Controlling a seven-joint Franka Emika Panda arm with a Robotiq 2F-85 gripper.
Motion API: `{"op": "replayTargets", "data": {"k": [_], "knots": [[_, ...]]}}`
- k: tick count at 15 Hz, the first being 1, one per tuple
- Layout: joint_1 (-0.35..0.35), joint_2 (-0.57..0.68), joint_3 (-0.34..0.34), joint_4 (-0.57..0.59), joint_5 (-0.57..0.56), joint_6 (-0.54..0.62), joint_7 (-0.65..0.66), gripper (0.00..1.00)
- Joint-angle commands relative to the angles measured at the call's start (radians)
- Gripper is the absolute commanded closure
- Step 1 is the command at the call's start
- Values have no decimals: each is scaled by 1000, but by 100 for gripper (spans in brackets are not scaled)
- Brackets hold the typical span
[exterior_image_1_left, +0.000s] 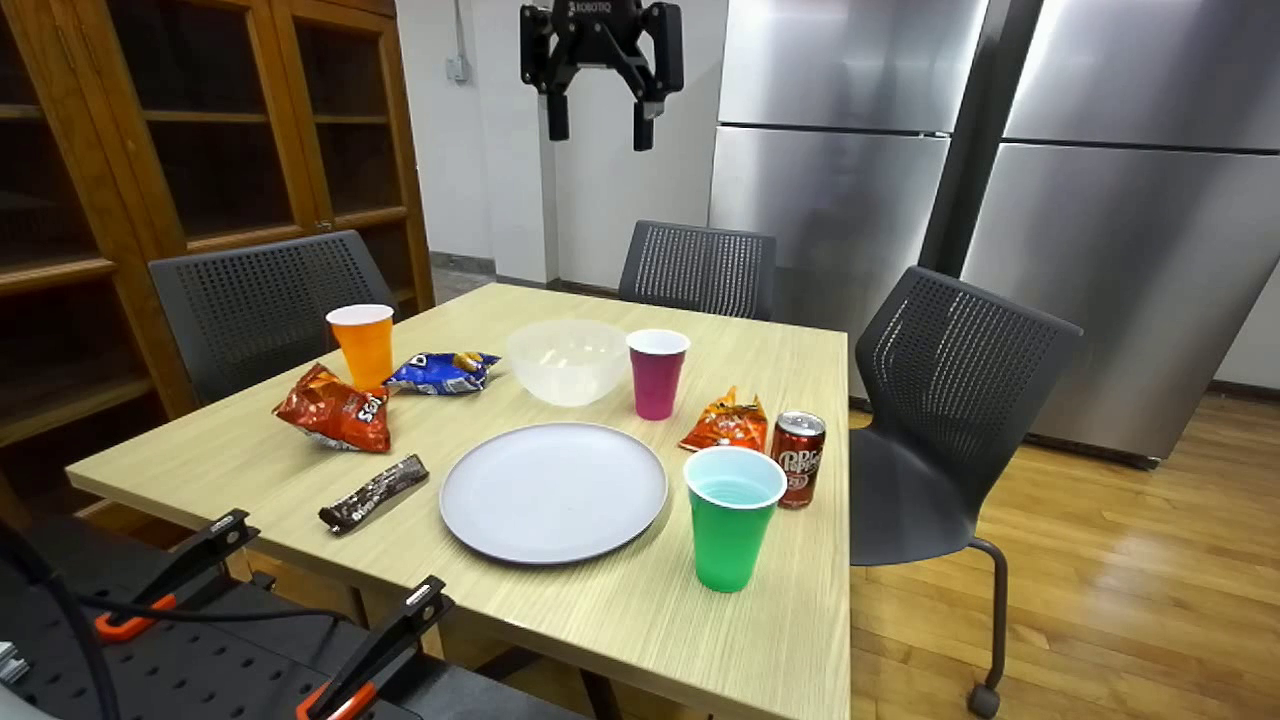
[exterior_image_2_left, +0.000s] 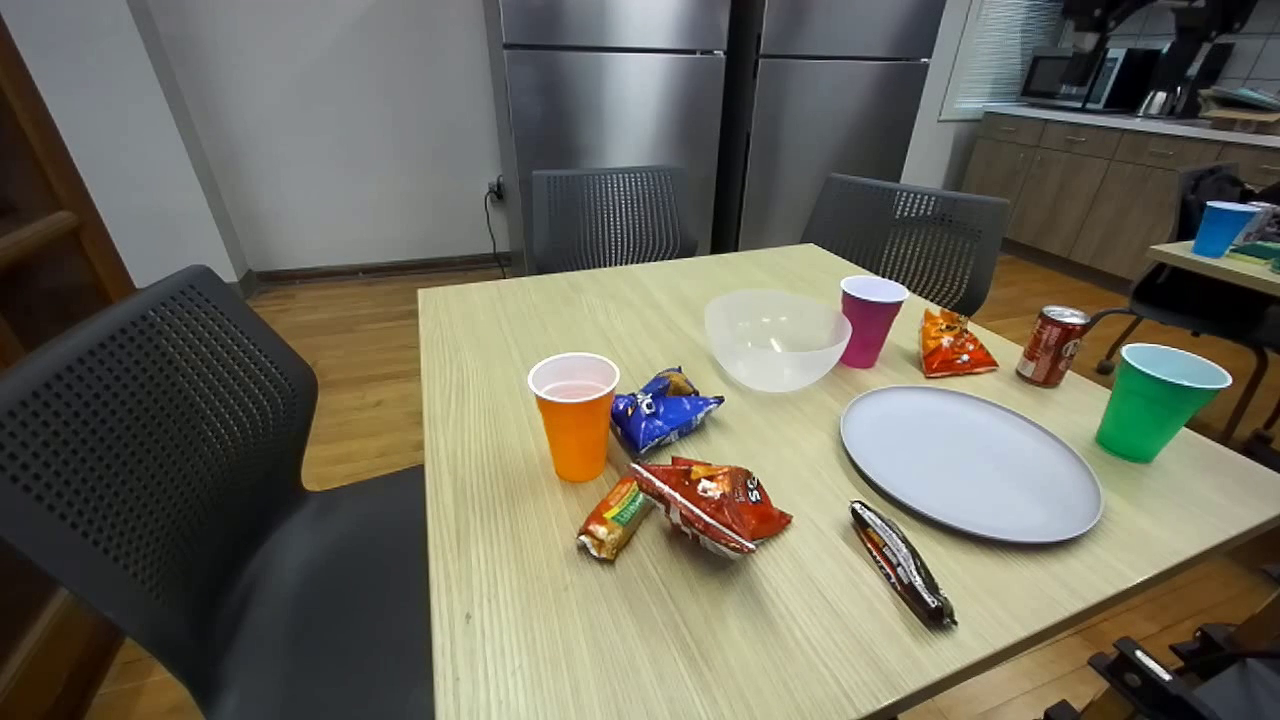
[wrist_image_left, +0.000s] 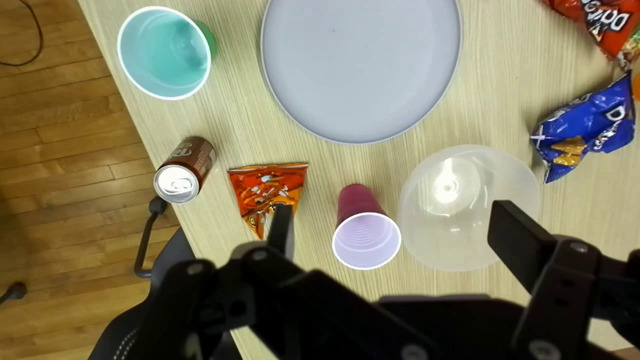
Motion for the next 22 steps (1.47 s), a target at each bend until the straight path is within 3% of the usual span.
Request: {"op": "replayTargets", "data": {"k": [1, 12, 22], "knots": [[-8, 121, -1, 113, 61, -35, -44, 0], [-22, 364, 20, 277, 65, -8, 22, 0], [-17, 545, 22, 399, 49, 1, 167, 0]]}}
